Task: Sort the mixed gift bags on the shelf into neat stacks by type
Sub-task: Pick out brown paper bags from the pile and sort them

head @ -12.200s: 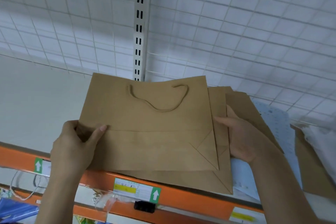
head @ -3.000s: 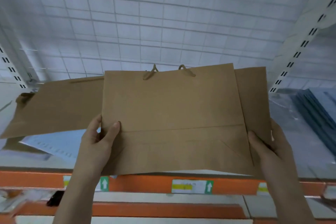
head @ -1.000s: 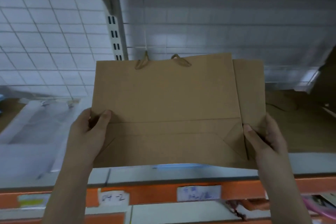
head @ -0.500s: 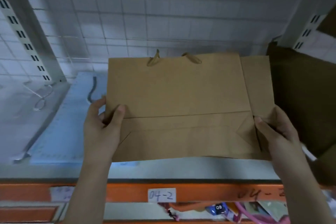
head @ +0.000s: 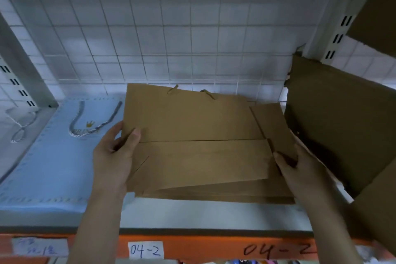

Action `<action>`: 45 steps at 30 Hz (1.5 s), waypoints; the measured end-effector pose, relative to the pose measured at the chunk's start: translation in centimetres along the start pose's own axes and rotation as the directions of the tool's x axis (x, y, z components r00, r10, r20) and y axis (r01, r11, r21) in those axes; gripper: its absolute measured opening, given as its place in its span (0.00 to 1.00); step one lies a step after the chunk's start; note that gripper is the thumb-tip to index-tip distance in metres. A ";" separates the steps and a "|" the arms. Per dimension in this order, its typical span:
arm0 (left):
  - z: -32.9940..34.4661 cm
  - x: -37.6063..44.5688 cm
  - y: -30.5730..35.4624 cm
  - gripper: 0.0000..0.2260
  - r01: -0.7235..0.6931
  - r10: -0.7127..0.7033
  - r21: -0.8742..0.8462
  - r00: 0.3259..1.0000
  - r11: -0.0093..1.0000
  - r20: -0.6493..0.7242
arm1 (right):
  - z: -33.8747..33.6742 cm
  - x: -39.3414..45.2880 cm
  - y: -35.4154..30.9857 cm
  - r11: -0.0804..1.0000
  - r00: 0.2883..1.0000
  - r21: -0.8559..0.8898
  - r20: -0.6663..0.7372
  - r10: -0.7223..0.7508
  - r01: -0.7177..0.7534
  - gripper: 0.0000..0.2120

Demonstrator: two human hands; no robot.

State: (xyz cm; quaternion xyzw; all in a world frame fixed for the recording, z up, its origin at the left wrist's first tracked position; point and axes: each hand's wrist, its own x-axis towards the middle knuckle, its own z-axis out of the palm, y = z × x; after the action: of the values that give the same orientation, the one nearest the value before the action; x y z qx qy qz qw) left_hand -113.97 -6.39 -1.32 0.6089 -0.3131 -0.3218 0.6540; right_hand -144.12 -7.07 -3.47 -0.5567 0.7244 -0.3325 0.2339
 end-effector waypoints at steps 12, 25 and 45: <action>3.1 -1.0 -2.3 0.15 -0.191 0.129 0.462 0.978 0.866 0.163 | 0.4 0.3 1.3 0.981 0.994 -0.183 -0.100 0.046 -0.064 0.16; 5.1 -0.4 -4.8 0.15 -0.360 0.243 0.887 0.924 0.288 0.296 | 0.8 0.9 0.7 0.913 0.993 -0.408 -0.115 -0.036 -0.014 0.15; -30.5 7.8 -0.6 0.10 -0.402 0.438 0.800 0.877 0.446 0.196 | 22.9 -17.6 -22.4 0.888 0.874 -0.044 -0.158 -0.459 0.458 0.11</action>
State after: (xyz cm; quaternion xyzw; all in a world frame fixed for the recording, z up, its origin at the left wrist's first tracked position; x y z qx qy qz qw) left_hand -84.92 5.45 -3.73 0.7505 -0.5531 0.0455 0.3588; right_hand -108.59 1.28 -2.73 -0.6837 0.5897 -0.4212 0.0866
